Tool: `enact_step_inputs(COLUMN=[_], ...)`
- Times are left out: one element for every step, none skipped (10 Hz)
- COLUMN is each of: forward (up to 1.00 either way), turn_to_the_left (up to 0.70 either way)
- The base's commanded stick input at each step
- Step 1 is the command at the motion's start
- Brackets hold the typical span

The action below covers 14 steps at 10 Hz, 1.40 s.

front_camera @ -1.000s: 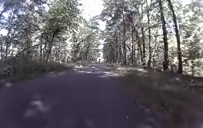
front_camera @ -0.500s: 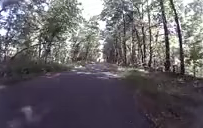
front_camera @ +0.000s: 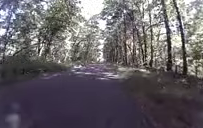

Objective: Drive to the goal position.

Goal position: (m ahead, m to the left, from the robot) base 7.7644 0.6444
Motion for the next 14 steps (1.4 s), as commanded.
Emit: enact_step_inputs(forward=[0.45,0.45,0.45,0.45,0.45,0.45,0.45,0.45,0.45,0.45,0.45,0.45,0.45,0.45], turn_to_the_left=[0.0,0.0,0.0,0.0,0.0,0.0,0.0,0.0,0.0,0.0,0.0,0.0,0.0,0.0])
